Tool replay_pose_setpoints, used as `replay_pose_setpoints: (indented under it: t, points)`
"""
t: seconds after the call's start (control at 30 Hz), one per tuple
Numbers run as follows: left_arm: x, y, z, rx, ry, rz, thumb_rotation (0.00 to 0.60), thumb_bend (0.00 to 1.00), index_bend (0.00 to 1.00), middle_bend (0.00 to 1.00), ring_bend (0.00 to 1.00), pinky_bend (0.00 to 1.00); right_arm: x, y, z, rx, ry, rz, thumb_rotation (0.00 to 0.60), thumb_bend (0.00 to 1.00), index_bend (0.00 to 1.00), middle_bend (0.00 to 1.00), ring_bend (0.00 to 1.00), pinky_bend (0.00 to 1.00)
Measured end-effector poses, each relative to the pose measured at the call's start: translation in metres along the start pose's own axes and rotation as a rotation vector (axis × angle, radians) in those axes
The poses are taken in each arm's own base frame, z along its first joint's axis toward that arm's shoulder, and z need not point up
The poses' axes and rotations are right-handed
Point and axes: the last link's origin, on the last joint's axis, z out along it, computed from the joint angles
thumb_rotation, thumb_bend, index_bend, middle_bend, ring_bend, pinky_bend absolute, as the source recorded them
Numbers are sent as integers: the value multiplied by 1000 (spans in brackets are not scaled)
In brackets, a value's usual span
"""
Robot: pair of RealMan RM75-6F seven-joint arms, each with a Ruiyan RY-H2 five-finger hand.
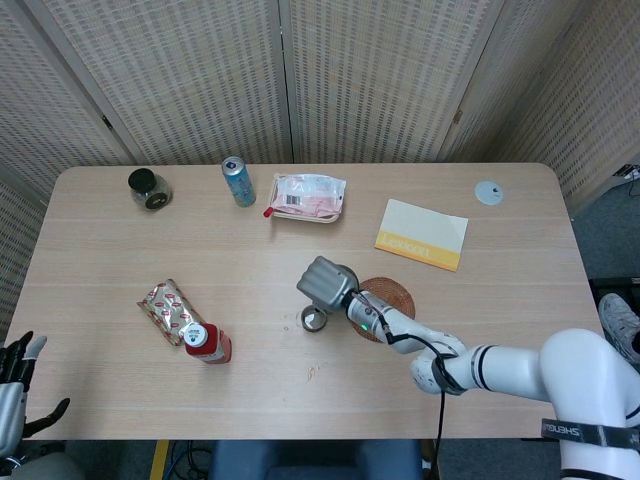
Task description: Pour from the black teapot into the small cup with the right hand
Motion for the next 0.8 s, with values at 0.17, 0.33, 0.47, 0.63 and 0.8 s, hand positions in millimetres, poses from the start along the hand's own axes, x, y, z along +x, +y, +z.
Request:
replay_pose_setpoints:
  t: [0.17,0.33,0.47,0.63,0.8]
  points:
    - [0,0,-1,0,2,-2,600,210,55,0,0,0,3,-5,3,10,-2,-45,524,487,1000,1000,898,549]
    - [0,-2,-3,10,5,0,600,210,55,0,0,0,4,-8,5,13,-9,-88,529,487,1000,1000,898,549]
    - [0,-3,-4,13,5,0,600,210,55,0,0,0,5,-11,6,15,-7,-106,528,487,1000,1000,900,549]
    - [0,-4,-5,17,8,-5,600,210,55,0,0,0,6,-16,8,21,-6,-129,529,487,1000,1000,902,549]
    - [1,-5,-6,22,15,-5,600,210,55,0,0,0,7,-19,10,28,-7,-166,530,487,1000,1000,904,549]
